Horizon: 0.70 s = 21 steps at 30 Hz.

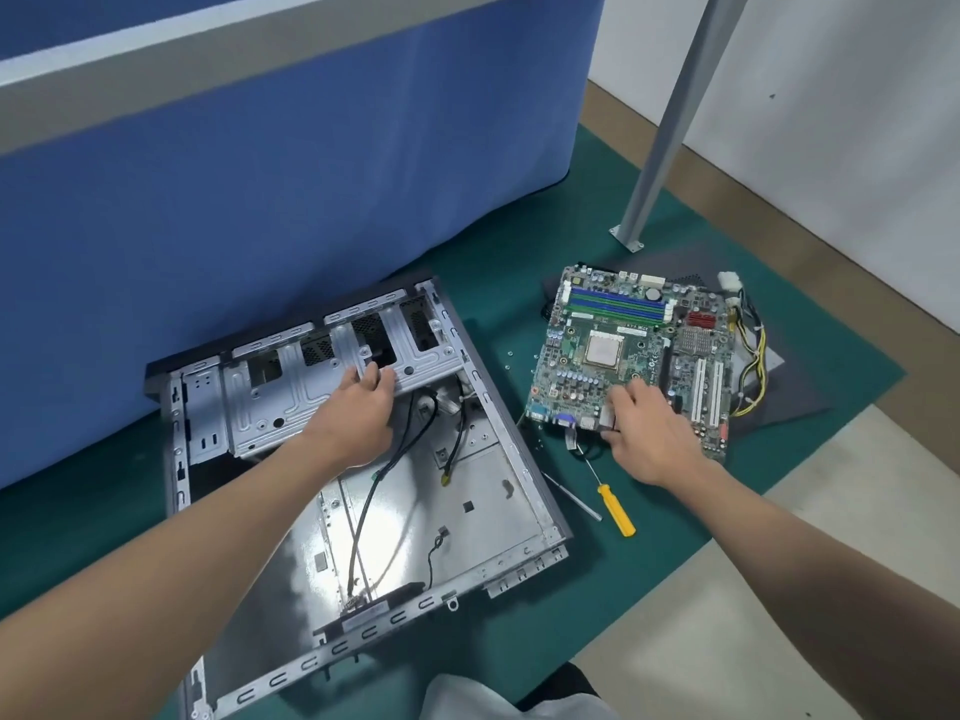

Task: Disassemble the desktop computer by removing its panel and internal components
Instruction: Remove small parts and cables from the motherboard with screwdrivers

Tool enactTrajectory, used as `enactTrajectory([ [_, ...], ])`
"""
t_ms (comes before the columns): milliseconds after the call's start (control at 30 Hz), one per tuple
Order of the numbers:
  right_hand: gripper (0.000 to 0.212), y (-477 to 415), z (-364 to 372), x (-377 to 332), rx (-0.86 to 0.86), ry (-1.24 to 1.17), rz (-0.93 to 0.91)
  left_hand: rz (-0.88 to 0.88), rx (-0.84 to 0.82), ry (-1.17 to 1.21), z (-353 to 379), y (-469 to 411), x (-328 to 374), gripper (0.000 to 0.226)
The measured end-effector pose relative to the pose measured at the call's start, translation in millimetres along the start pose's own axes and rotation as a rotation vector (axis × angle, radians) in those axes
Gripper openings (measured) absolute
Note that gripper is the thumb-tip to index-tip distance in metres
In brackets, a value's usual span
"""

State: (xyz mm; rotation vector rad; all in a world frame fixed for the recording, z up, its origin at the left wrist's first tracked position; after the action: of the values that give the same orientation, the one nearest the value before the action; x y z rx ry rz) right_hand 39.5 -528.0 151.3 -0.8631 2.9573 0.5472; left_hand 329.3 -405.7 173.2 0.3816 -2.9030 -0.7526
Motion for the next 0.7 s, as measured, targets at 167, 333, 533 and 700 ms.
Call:
enactTrajectory([
  [167, 0.040, -1, 1, 1, -0.008, 0.005, 0.022, 0.000, -0.008, -0.013, 3, -1, -4, 0.068],
  [333, 0.042, -11, 0, -10, -0.094, 0.038, 0.063, 0.010, -0.007, -0.021, 2, 0, -4, 0.065],
  [533, 0.044, -19, 0, -24, -0.143, 0.052, 0.044, 0.022, -0.035, -0.030, 2, 0, -6, 0.074],
  [700, 0.041, -21, -4, -32, -0.103, 0.065, 0.008, 0.026, -0.043, -0.032, 2, 1, -7, 0.075],
])
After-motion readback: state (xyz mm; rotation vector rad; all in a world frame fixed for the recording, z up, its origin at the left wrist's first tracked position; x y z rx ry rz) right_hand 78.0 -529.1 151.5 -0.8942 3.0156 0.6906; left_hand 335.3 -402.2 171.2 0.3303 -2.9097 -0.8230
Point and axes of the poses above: each hand's wrist, its own y-axis away from the middle knuckle, its own z-axis out of the palm, x = y × z, the point moved 9 cm from there along -y, towards the middle knuckle, and after that the axes turned 6 degrees about -x, right-handed, at the moved point
